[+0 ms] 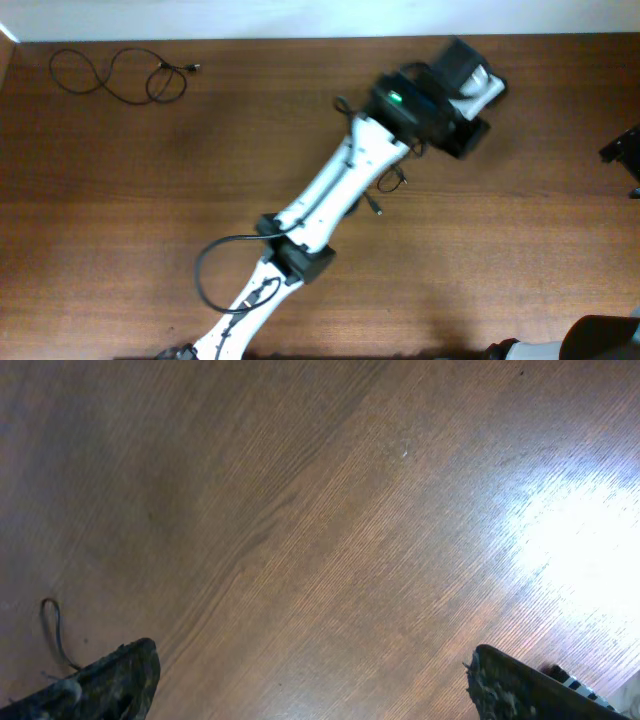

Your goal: Untangle cables

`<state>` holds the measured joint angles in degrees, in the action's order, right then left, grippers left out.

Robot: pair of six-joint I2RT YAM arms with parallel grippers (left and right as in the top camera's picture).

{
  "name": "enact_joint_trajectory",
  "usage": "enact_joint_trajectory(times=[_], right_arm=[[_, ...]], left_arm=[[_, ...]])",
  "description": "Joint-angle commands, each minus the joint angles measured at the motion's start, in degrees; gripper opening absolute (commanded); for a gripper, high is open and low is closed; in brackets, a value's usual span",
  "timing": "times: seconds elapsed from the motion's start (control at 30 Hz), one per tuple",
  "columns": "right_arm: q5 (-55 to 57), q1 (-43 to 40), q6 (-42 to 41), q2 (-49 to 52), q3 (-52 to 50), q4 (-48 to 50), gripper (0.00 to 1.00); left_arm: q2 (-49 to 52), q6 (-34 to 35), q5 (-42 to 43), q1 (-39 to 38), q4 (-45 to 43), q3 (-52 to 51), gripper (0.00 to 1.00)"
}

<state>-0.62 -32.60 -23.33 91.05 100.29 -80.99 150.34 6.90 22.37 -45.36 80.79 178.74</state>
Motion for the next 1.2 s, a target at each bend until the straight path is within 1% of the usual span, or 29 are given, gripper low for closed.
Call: enact_joint_trajectory(times=[0.0,0.17,0.4,0.47,0.57,0.63,0.73,0.8,0.97,1.07,1.17], right_arm=[[0.92,-0.20,0.55,0.09,1.03,-0.17,0.98],[0.92,-0.20,0.57,0.09,1.03,-0.15,0.98],[0.92,-0.20,0.55,0.09,1.03,-0.17,0.98],[0.92,-0.20,0.55,0.09,1.03,-0.17,0.98],[0.92,-0.20,0.55,0.09,1.03,-0.17,0.98],[0.92,-0.20,0.55,0.09,1.03,-0.17,0.98],[0.92,-0.20,0.55,0.09,1.03,-0.17,0.99],[0.92,-0.20,0.55,0.09,1.03,-0.17,0.98],[0.92,-0.20,0.55,0.09,1.03,-0.17,0.98],[0.92,-0.20,0.55,0.09,1.03,-0.17,0.98],[0.92,-0.20,0.55,0.09,1.03,-0.17,0.98]], left_arm=[[-8.74,-0.72,11.02,4.66,-0.17,1.09,0.00],[-14.62,-0.72,15.89,8.76,-0.15,1.09,0.00],[-21.59,-0.72,16.17,17.03,-0.66,1.09,0.00],[-22.12,-0.72,19.69,20.74,-2.47,1.09,0.00],[-22.03,-0.72,27.43,26.05,-6.62,0.87,0.00],[-22.01,-0.68,28.92,29.49,-9.77,0.87,0.00],[-22.01,-0.39,28.89,34.67,-14.78,0.87,0.00],[-22.01,1.53,28.89,37.68,-16.28,0.87,0.00],[-21.81,6.91,28.87,44.76,-15.56,0.74,0.00],[-21.79,7.45,28.46,47.12,-15.30,-0.55,0.00],[-21.79,7.67,24.68,49.53,-14.45,-3.21,0.00]])
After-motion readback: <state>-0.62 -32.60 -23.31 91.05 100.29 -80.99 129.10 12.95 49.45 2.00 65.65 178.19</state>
